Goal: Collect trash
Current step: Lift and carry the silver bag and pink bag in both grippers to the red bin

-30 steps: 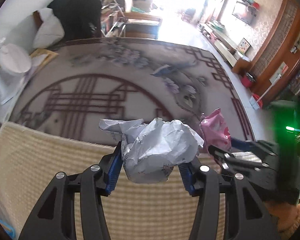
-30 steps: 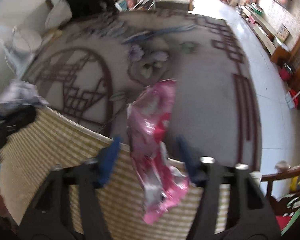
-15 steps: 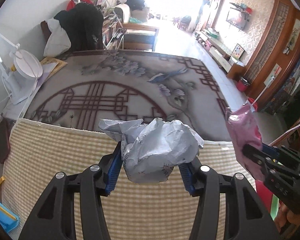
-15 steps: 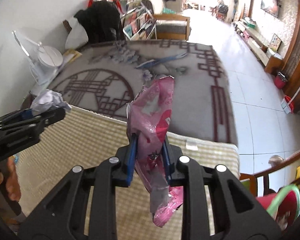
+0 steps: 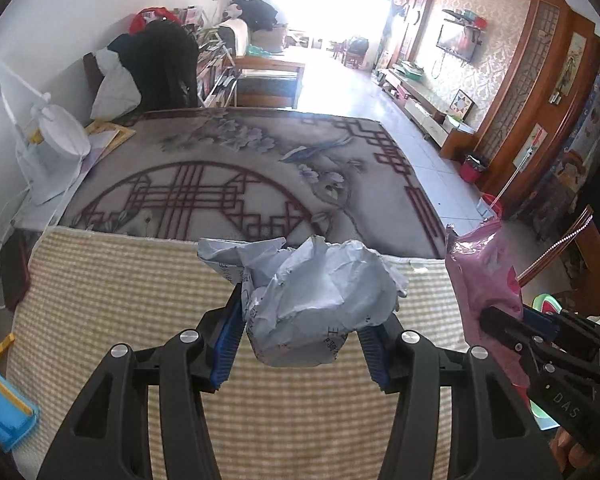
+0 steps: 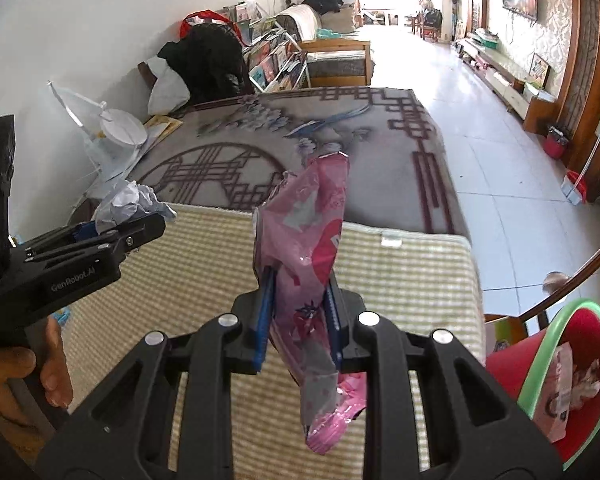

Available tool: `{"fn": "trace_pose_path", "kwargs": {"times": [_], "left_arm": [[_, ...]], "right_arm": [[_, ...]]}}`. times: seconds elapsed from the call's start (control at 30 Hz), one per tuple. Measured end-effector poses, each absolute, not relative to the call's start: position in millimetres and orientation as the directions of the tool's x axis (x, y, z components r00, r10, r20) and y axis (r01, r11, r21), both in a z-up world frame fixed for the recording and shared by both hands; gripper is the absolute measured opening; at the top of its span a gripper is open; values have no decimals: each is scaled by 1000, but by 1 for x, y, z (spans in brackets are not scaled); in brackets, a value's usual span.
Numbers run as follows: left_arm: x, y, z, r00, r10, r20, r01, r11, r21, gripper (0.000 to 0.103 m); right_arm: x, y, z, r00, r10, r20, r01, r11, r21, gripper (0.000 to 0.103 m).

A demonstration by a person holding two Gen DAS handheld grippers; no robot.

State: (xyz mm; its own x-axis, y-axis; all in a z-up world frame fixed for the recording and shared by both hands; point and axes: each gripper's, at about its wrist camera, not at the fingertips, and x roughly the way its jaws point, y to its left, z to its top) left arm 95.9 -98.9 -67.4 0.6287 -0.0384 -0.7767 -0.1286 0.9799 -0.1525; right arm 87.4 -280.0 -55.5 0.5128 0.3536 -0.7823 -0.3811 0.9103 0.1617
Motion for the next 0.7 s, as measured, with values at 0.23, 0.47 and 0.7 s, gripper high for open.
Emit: {"fn": "trace_pose_path", "kwargs": {"times": [0.23,0.47,0.7], "left_arm": [[78,-84,-64,631,0,-776,-169,976,-138,50],[67,-71,-58,642,20,-766,-192,972,-135,50],[59,-64,-50,657,42,-753,-201,972,-121,50]], "right_arm": [[75,-271,-56,480,400,-781,-406,890,206,24],[66,-258,-55,464,423,-778,-427,877,222,24],[61,-250,-51,465,436,-771,-437,870,228,24]]}}
